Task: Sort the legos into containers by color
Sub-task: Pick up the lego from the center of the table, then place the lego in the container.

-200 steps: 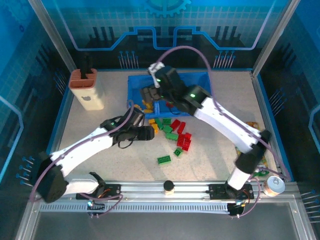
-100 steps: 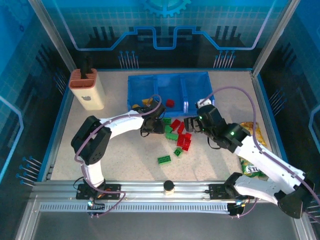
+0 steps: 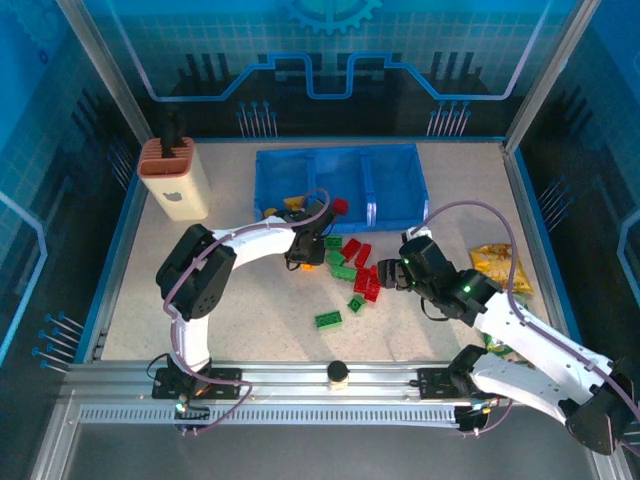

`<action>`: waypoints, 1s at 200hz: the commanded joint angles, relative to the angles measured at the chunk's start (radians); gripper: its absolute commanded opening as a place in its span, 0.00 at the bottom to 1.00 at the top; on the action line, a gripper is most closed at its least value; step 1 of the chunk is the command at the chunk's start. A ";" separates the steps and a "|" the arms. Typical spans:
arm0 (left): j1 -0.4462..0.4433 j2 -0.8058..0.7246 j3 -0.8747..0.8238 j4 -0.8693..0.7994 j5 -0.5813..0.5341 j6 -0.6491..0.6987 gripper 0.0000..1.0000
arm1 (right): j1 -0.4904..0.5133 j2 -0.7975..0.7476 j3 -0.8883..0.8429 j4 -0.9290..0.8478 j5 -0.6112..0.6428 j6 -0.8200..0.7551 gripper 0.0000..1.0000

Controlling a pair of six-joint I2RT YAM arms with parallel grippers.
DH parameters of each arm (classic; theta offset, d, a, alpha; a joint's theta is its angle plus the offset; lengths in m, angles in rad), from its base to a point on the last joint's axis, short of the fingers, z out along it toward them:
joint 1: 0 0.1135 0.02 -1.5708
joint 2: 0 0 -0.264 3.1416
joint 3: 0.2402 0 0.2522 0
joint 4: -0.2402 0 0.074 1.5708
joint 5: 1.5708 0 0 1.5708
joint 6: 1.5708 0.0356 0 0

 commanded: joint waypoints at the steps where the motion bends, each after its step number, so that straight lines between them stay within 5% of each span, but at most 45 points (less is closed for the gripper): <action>1: 0.002 -0.113 -0.017 -0.051 -0.020 0.005 0.23 | -0.009 -0.007 0.003 0.025 -0.001 0.025 0.84; 50: 0.018 -0.272 0.002 -0.105 -0.014 0.029 0.24 | 0.008 0.033 0.009 0.061 -0.020 0.031 0.84; 82: 0.145 -0.279 0.105 -0.114 -0.002 0.069 0.24 | 0.022 0.047 0.023 0.063 -0.020 0.031 0.84; 107: 0.251 -0.193 0.187 -0.088 -0.006 0.086 0.23 | 0.038 0.046 0.028 0.059 -0.013 0.036 0.84; 145: 0.291 0.007 0.350 -0.100 0.003 0.127 0.24 | 0.075 0.078 0.052 0.038 -0.024 0.023 0.85; 184: 0.323 0.083 0.425 -0.096 0.022 0.123 0.41 | 0.116 0.111 0.073 0.027 -0.023 0.022 0.86; 200: 0.321 0.049 0.408 -0.074 0.052 0.128 0.69 | 0.127 0.117 0.079 0.023 -0.023 0.017 0.87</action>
